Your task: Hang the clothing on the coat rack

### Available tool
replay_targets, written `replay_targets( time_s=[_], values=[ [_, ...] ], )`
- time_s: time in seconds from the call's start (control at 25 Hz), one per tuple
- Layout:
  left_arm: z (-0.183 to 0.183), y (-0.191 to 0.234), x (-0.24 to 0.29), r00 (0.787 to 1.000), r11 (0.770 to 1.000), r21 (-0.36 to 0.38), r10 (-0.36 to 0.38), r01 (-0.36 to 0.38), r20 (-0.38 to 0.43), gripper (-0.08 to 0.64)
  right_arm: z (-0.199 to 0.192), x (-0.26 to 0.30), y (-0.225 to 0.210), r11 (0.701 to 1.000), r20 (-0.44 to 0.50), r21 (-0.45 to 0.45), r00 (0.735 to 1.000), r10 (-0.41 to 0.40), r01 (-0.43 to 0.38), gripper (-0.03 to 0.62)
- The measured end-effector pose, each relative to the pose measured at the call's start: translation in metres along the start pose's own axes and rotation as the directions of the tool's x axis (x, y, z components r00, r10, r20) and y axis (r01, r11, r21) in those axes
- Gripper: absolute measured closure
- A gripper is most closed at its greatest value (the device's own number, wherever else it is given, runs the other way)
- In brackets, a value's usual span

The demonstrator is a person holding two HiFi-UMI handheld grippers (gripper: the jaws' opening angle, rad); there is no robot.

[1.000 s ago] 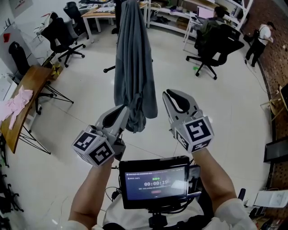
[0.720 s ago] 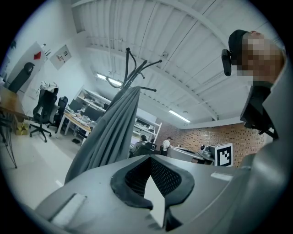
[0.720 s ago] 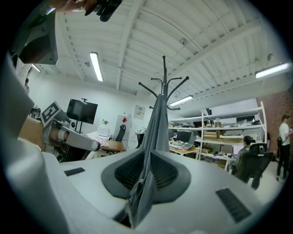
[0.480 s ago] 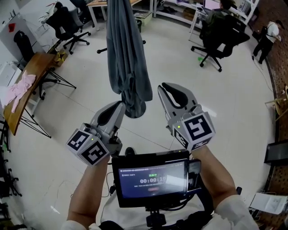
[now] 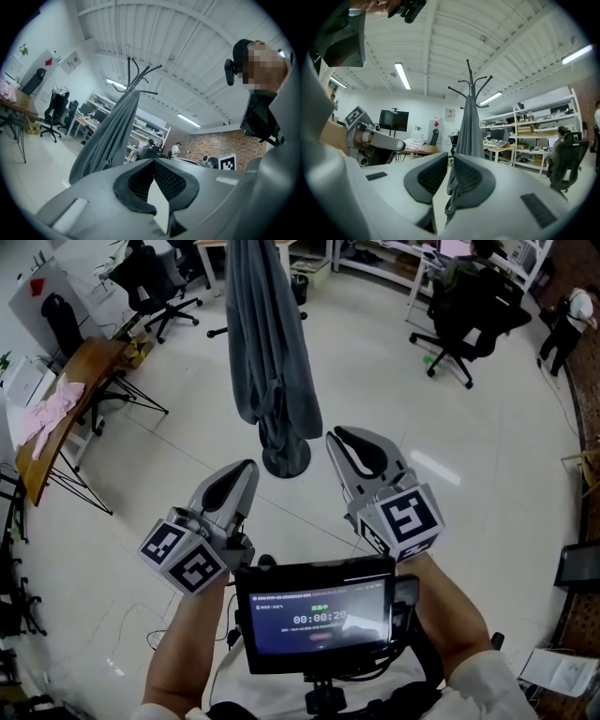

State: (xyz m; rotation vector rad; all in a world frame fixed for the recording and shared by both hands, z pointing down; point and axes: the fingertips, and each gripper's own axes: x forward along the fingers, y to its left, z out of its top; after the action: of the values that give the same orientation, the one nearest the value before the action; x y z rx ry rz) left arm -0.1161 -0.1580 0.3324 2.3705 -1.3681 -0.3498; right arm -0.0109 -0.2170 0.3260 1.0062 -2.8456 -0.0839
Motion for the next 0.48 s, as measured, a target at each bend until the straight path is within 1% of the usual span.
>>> replay_targets(
  time_s=[0.2, 0.28, 0.48],
  values=[
    [0.0, 0.001, -0.003, 0.999, 1.0, 0.009, -0.025, 0.025, -0.026, 0.558, -0.003, -0.002, 0.004, 0.999, -0.007, 0.038, 1.0, -0.017, 0.017, 0.553],
    [0.001, 0.004, -0.006, 0.998, 0.999, 0.009, -0.039, 0.04, -0.041, 0.558, -0.005, 0.0, 0.007, 0.998, -0.014, 0.052, 1.0, -0.027, 0.028, 0.582],
    [0.004, 0.016, -0.013, 0.996, 0.997, 0.013, -0.069, 0.07, -0.065, 0.558, -0.009, 0.011, 0.021, 0.998, -0.039, 0.053, 0.998, -0.039, 0.041, 0.584]
  ],
)
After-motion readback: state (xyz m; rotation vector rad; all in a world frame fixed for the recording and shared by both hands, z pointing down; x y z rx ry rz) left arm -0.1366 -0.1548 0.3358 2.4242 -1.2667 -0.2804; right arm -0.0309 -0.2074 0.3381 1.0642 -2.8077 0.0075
